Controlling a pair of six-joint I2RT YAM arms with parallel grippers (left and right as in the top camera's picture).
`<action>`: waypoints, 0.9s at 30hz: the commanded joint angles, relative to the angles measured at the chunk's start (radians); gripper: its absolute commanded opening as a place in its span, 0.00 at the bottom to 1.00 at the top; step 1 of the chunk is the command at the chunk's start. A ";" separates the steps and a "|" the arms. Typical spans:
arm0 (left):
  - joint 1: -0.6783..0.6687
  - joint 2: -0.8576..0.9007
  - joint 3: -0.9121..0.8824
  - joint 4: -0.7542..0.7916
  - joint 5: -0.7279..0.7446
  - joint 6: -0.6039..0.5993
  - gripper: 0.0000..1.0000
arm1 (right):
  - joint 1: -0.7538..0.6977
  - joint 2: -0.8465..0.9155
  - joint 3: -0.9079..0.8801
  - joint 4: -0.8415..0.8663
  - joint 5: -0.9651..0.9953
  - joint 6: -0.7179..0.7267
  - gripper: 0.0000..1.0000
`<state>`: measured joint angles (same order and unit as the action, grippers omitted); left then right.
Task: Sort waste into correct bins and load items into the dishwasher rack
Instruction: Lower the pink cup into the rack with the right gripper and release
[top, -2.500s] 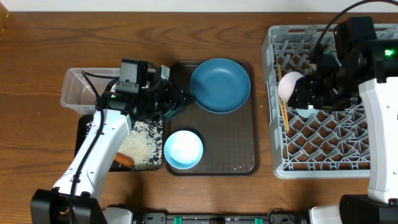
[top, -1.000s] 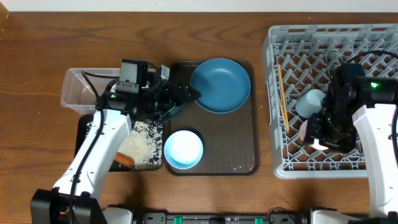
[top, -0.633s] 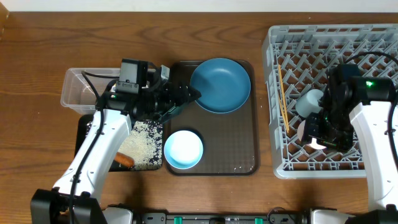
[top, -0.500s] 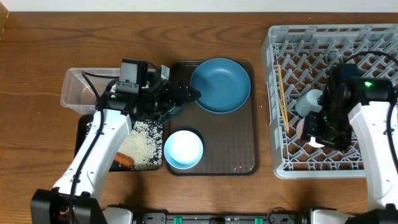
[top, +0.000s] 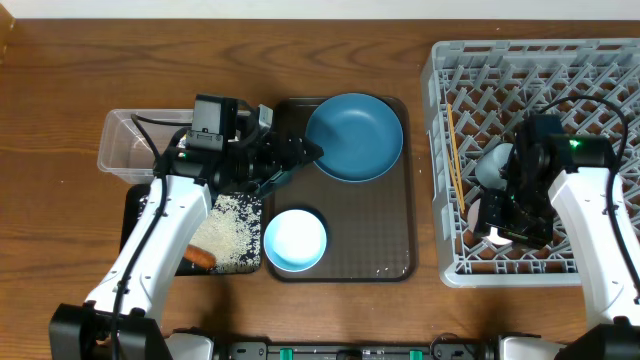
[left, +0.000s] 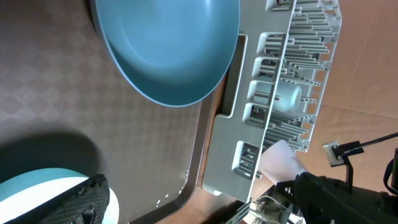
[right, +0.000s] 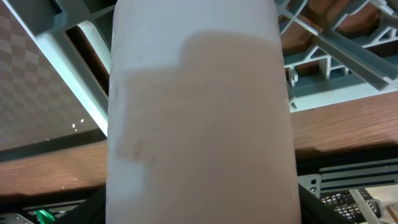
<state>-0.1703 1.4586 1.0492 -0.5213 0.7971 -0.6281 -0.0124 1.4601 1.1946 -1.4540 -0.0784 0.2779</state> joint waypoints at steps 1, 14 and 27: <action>0.004 -0.002 -0.001 -0.002 -0.006 0.007 0.97 | 0.007 -0.001 -0.010 0.000 -0.009 -0.005 0.30; 0.004 -0.002 -0.001 -0.002 -0.006 0.007 0.97 | 0.007 -0.001 -0.023 0.005 -0.009 -0.024 0.85; 0.004 -0.002 -0.001 -0.002 -0.006 0.007 0.97 | 0.006 -0.001 0.047 -0.064 -0.042 -0.060 0.91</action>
<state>-0.1703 1.4586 1.0492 -0.5213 0.7971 -0.6281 -0.0124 1.4601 1.1854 -1.5059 -0.1085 0.2333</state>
